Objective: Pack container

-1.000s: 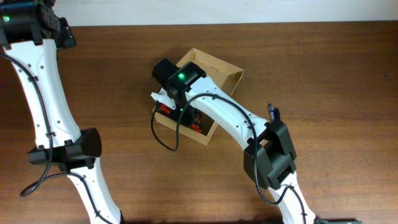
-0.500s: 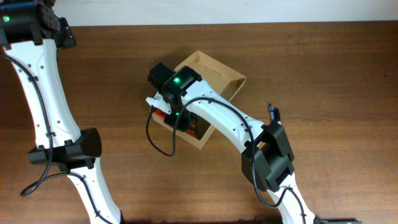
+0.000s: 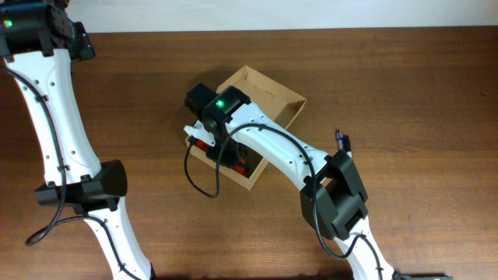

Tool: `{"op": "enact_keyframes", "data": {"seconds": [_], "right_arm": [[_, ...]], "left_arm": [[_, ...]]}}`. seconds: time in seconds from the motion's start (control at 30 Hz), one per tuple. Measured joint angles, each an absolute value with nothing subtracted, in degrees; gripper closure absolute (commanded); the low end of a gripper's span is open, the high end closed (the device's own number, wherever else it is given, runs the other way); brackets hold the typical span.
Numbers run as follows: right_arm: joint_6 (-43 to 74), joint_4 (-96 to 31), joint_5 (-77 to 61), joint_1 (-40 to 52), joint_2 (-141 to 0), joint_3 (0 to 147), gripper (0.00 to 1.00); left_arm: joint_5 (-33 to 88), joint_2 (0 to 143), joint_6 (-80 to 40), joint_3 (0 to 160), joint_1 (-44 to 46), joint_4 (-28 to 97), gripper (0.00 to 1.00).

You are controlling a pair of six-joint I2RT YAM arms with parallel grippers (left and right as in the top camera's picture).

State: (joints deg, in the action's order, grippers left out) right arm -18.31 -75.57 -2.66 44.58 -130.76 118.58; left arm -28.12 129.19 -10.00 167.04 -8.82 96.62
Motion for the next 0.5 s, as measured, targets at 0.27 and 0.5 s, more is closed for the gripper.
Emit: {"op": "enact_keyframes", "data": {"seconds": [0.27, 0.5], "right_arm": [[-17.3, -75.59, -0.58, 44.58, -130.76, 118.58, 0.47], [-15.75, -80.27, 3.07, 44.58, -129.56, 121.64, 0.47]], "left_arm": [[-28.12, 129.19, -10.0, 167.04, -8.82, 96.6, 0.0], [-28.12, 129.19, -10.0, 167.06, -8.82, 96.62, 0.0]]}}
